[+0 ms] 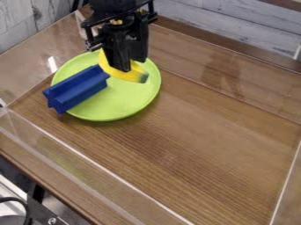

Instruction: Put the banana in the green plate

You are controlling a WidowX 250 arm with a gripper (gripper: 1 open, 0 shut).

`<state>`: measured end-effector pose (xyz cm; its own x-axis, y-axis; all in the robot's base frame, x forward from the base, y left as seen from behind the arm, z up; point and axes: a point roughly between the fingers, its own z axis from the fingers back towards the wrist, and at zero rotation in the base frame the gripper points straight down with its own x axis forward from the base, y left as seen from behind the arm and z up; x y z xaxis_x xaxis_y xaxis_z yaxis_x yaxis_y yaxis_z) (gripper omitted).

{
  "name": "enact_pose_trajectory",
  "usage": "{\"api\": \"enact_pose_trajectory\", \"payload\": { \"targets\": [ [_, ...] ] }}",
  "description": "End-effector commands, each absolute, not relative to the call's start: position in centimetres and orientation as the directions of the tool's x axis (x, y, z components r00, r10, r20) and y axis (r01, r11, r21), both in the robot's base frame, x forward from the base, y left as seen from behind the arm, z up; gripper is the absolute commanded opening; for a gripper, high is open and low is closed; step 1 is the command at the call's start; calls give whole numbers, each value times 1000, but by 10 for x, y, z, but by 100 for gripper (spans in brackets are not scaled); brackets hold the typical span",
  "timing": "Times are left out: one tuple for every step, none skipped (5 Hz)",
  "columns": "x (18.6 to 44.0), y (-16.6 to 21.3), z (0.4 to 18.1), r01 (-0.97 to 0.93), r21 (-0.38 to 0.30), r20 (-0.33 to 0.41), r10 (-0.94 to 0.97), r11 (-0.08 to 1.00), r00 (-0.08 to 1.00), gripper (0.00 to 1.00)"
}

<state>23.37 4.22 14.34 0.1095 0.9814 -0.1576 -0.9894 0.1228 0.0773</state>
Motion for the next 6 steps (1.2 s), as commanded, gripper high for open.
{"api": "enact_pose_trajectory", "payload": {
  "targets": [
    [242, 51, 154, -992, 22, -125, 985, 124, 120, 0],
    [243, 55, 152, -990, 16, -116, 984, 138, 135, 0],
    [245, 58, 149, -988, 11, -108, 983, 154, 152, 0],
    [246, 61, 147, -985, 7, -101, 980, 171, 170, 0],
    [248, 63, 145, -981, 3, -95, 977, 193, 192, 0],
    [249, 66, 143, -977, -1, -89, 973, 215, 214, 0]
  ]
}}
